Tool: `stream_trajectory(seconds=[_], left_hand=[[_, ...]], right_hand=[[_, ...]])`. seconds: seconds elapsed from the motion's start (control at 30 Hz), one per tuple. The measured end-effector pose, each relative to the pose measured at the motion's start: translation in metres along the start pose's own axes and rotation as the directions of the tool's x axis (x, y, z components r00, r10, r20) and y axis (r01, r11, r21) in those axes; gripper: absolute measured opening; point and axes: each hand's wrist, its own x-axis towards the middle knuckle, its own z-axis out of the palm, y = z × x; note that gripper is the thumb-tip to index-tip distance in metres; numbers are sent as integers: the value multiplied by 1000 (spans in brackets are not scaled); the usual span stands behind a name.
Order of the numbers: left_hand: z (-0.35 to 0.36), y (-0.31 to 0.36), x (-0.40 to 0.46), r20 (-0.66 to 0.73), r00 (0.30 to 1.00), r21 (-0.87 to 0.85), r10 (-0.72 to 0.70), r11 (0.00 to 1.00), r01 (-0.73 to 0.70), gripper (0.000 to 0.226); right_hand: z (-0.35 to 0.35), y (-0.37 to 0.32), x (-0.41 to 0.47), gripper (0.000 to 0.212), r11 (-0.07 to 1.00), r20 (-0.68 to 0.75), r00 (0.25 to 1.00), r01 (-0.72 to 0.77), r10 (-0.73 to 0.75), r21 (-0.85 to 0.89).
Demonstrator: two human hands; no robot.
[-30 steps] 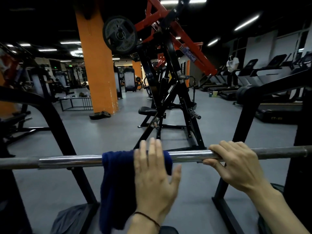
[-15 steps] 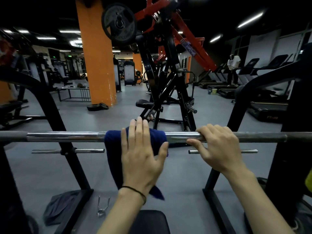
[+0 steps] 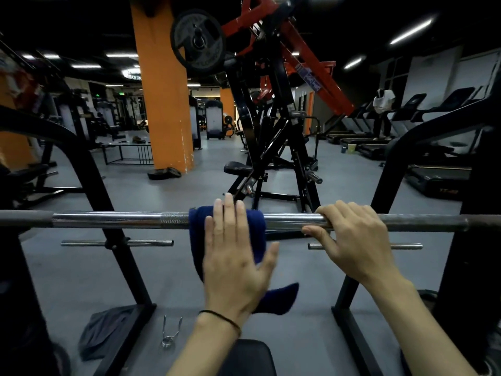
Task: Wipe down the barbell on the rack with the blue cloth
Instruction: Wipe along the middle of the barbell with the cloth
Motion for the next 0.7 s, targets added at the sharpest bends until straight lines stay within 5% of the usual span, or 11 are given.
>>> stream_trajectory(seconds=[0.17,0.37,0.5,0.7], left_hand=[[11,60,0,85,960,-59,266,963,-262,89],[1,-9,-4,37,988,21,149,989,-149,81],[3,9,-2,27,999,-1,45,999,-45,87],[17,48,4,27,971,-14,239,971,-239,86]], right_hand=[[0,-1,-2,46,1000,-6,1000,16,-16,8],[-3,5,-14,57,998,16,998,56,-56,-20],[6,-1,-7,53,996,-60,998,3,-8,-87],[-2,19,19,62,976,10,979,205,-204,-77]])
